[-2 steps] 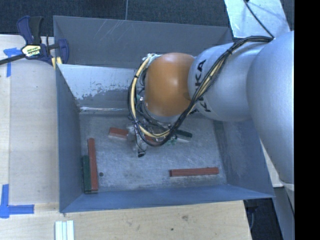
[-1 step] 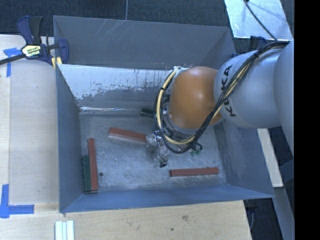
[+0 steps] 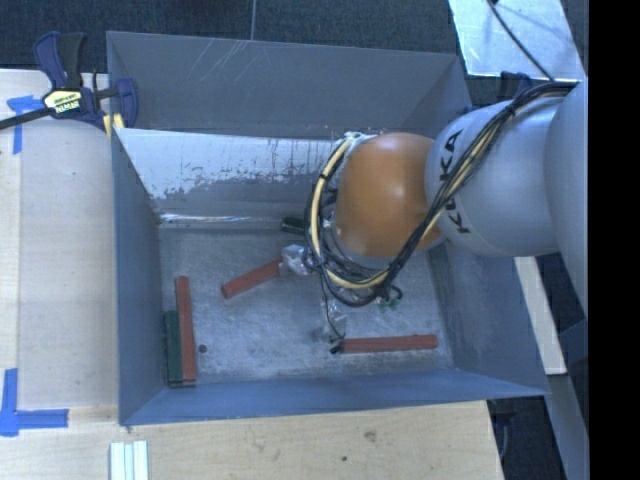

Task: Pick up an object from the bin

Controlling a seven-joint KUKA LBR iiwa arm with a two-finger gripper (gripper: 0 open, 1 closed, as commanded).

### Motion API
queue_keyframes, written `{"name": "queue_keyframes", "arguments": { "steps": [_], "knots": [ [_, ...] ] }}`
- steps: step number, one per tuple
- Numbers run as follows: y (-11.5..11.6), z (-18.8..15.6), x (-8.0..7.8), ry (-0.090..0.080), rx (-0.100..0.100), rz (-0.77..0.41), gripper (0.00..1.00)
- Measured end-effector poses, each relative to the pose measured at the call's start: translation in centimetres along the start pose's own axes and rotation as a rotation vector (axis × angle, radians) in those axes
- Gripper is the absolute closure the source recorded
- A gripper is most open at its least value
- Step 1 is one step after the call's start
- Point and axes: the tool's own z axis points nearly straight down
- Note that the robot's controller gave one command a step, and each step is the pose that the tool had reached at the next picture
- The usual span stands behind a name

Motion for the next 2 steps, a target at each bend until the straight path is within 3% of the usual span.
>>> {"name": "queue_keyframes", "arguments": {
  "steps": [1, 2],
  "knots": [
    [5.2, 1.2, -6.0, -0.008, 0.001, -0.214, 0.00],
    [7.8, 0.0, -11.2, -0.007, 0.000, -0.423, 0.00]
  ]
}}
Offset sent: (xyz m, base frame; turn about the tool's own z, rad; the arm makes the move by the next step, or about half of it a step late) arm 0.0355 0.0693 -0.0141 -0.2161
